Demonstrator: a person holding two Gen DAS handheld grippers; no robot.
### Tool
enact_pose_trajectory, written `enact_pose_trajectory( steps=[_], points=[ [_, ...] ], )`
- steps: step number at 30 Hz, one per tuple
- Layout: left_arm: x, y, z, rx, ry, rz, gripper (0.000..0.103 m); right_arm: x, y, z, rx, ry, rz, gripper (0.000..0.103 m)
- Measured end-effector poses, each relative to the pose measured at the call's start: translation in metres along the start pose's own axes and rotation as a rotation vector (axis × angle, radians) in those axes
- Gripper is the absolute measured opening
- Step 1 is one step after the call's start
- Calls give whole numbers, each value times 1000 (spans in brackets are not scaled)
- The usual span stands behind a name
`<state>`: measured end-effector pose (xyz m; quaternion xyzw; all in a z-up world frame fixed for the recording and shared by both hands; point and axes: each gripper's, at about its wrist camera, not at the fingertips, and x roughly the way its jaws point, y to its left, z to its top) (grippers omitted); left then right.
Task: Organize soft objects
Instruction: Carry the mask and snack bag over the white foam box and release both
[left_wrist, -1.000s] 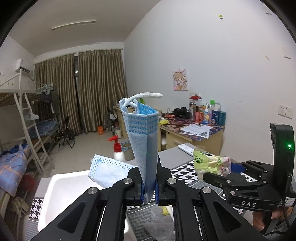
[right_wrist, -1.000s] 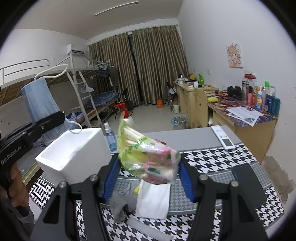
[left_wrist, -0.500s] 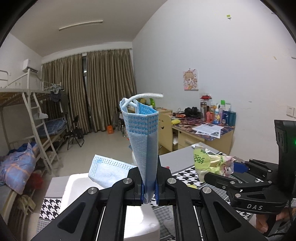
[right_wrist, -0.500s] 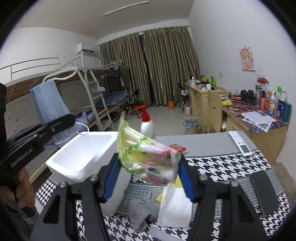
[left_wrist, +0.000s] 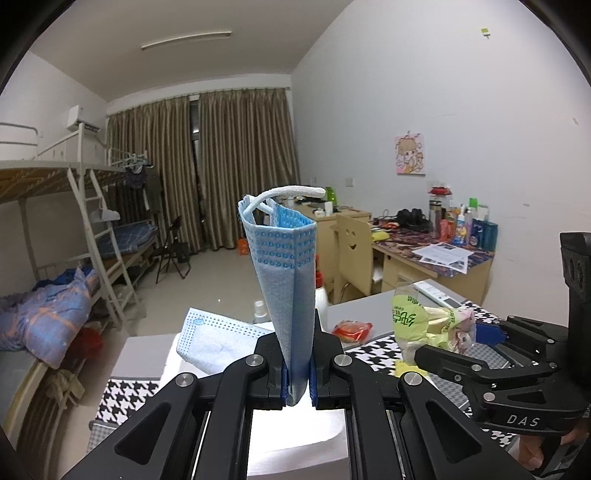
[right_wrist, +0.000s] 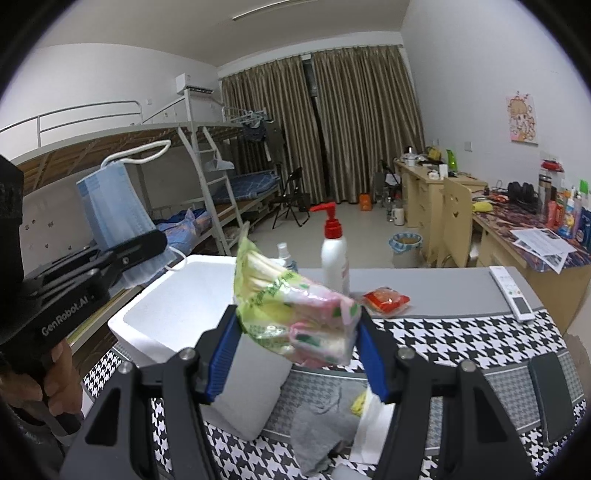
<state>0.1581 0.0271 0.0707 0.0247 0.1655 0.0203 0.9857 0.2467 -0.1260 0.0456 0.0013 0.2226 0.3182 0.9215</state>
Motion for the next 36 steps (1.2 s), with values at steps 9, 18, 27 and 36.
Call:
enact_pose_trajectory(
  steps=[9, 18, 27, 36],
  points=[
    [14, 15, -7, -26, 67, 23, 8, 14, 12, 3, -21, 18, 9, 65],
    [26, 22, -13, -20, 137, -3, 10, 16, 20, 3, -26, 21, 0, 65],
    [27, 31, -17, -33, 158, 1, 70, 19, 23, 5, -23, 23, -14, 65],
    [16, 46, -17, -74, 108, 62, 98, 24, 32, 10, -43, 31, -12, 65]
  ],
)
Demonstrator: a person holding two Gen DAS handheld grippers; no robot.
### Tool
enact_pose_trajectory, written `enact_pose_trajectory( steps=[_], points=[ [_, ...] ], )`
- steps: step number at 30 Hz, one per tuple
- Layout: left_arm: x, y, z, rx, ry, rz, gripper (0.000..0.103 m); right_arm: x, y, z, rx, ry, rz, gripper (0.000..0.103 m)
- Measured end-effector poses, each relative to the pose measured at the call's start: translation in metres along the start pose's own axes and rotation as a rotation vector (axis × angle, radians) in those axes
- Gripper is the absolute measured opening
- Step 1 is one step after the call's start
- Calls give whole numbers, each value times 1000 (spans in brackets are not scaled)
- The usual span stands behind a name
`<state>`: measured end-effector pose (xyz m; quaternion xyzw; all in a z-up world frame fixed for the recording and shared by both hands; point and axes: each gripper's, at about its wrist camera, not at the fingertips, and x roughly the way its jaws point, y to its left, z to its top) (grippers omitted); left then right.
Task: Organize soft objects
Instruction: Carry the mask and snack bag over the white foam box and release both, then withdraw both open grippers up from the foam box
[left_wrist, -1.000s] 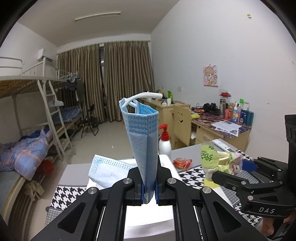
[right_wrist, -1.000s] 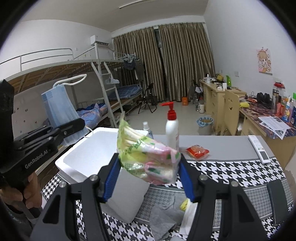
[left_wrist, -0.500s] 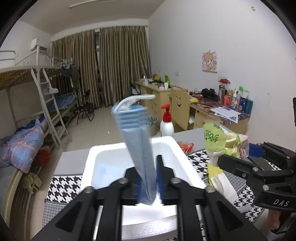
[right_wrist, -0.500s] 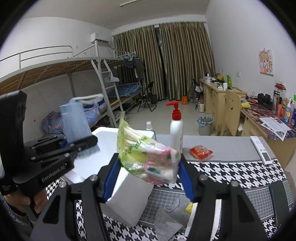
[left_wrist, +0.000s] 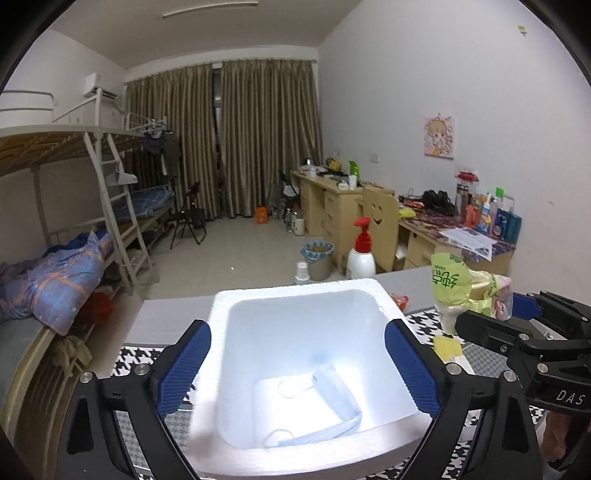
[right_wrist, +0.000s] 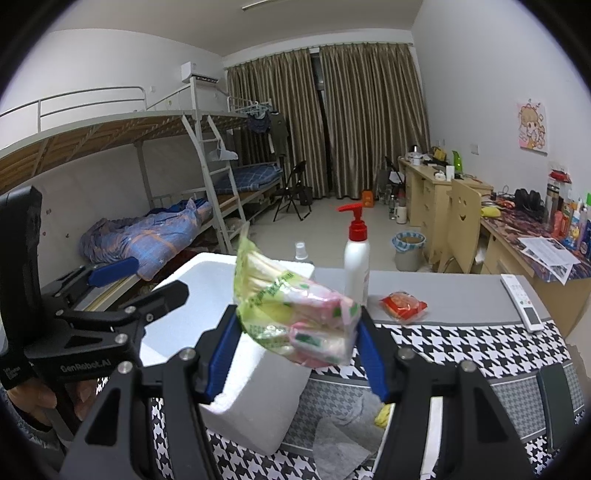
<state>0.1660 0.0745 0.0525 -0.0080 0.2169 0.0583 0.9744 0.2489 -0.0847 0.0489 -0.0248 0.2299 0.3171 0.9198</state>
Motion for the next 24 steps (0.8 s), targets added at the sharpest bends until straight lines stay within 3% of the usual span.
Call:
enact_pose_trajectory(
  steps=[4, 24],
  points=[
    [-6, 9, 1, -27, -20, 30, 102, 2, 5, 3, -14, -1, 9, 65],
    [-32, 48, -11, -66, -61, 124, 102, 23, 39, 11, -74, 33, 62, 65]
  ],
)
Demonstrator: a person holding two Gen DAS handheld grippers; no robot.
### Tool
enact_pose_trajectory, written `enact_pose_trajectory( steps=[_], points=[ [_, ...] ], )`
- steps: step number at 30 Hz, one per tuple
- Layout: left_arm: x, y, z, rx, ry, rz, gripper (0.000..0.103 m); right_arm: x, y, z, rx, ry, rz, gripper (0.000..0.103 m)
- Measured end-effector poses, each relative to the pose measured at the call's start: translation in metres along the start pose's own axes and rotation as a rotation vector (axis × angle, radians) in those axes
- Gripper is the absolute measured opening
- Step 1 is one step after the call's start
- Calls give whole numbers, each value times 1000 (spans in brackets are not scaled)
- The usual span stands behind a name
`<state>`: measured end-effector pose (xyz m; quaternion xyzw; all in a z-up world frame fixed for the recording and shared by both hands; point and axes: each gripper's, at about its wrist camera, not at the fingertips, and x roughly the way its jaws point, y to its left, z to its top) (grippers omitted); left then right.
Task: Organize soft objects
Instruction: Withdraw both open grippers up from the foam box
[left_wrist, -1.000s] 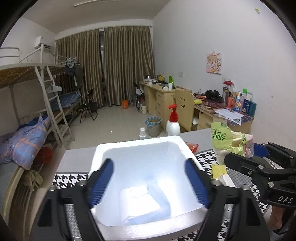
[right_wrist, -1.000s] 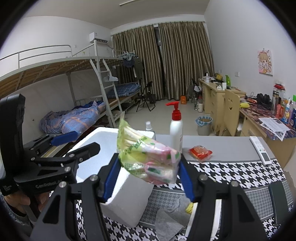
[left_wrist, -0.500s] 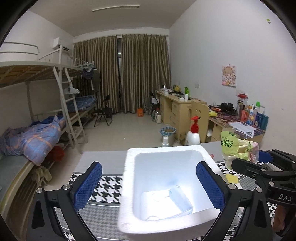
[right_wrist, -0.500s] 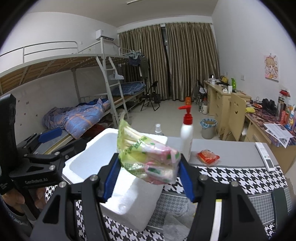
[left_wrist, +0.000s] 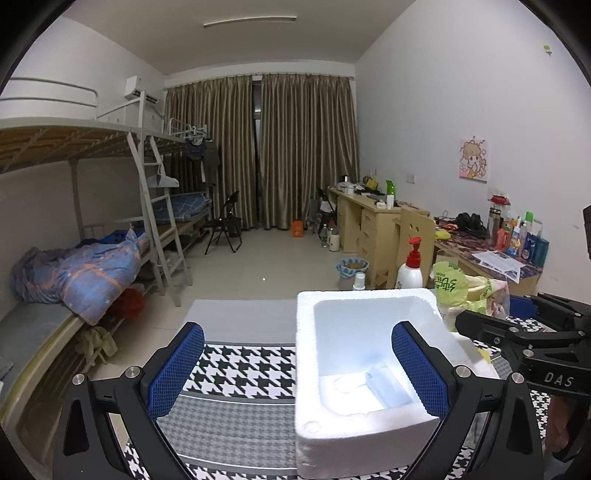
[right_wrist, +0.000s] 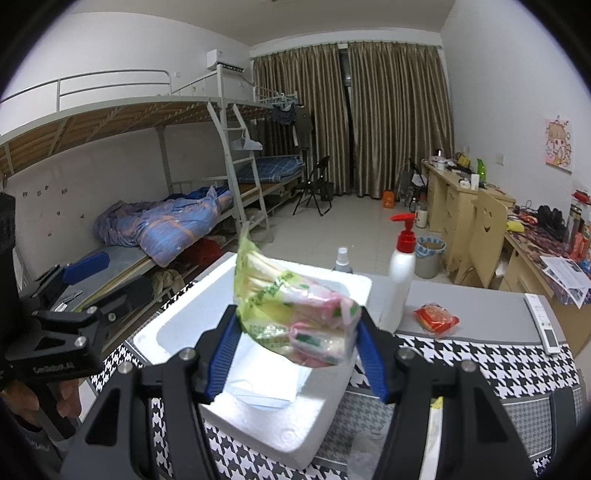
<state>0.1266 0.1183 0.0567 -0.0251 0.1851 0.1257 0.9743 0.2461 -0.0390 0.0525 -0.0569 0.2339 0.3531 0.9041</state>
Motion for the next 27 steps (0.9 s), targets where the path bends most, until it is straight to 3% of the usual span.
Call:
enact_pose_trajectory(
  steps=[16, 23, 27],
  points=[
    [-8, 13, -10, -16, -9, 34, 102, 24, 12, 2, -4, 59, 47, 66],
    [-10, 16, -14, -25, -12, 40, 102, 27, 12, 3, -1, 61, 49, 84],
    [-12, 16, -15, -22, -12, 43, 102, 22, 13, 2, -8, 48, 52, 89]
  ],
)
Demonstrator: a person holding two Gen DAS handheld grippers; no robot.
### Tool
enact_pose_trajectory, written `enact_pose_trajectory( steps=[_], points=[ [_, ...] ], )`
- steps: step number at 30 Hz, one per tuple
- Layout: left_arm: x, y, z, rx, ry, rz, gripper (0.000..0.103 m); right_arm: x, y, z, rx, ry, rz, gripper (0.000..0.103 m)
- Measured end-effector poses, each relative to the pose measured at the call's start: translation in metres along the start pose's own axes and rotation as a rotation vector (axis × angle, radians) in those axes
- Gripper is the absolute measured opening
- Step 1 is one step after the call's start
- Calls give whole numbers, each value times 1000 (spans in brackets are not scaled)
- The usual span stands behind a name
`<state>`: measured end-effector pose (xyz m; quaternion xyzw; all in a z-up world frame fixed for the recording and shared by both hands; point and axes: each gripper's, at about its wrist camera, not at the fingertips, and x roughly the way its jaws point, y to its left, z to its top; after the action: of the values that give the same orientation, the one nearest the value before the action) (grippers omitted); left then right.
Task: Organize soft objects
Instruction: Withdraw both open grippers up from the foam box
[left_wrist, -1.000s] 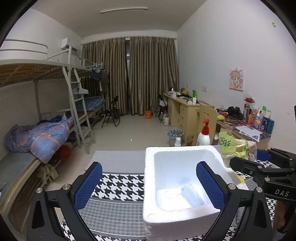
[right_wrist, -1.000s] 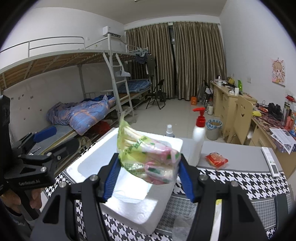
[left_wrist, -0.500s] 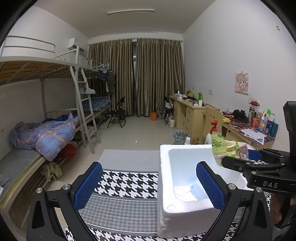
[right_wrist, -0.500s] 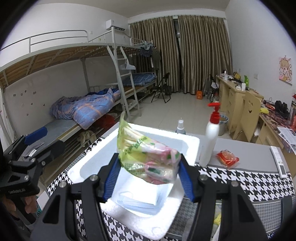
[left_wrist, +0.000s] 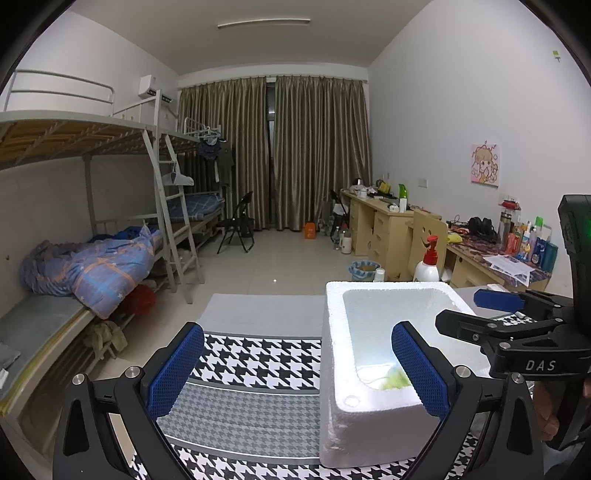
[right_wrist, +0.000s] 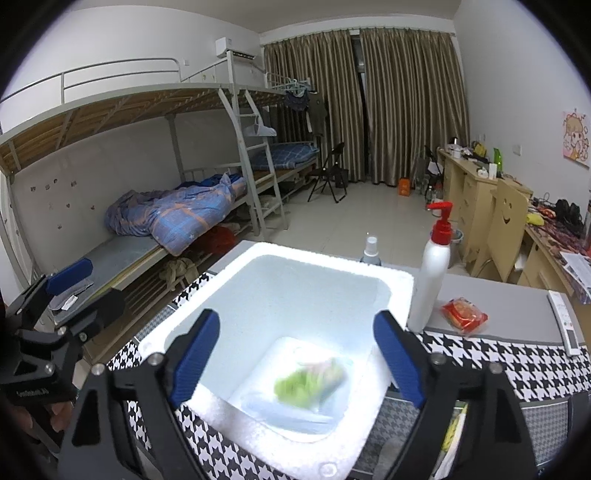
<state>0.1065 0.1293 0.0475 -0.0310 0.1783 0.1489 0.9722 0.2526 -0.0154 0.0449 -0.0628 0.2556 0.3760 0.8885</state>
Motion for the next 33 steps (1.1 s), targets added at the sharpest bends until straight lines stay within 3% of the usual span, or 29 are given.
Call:
enact_pose_trajectory(
  steps=[10, 33],
  points=[
    [-9, 0, 2, 2, -9, 3, 102, -22, 5, -6, -40, -63, -10, 97],
    [-51, -23, -2, 45, -53, -51, 102, -63, 3, -28, -30, -133, -19, 98]
  ],
)
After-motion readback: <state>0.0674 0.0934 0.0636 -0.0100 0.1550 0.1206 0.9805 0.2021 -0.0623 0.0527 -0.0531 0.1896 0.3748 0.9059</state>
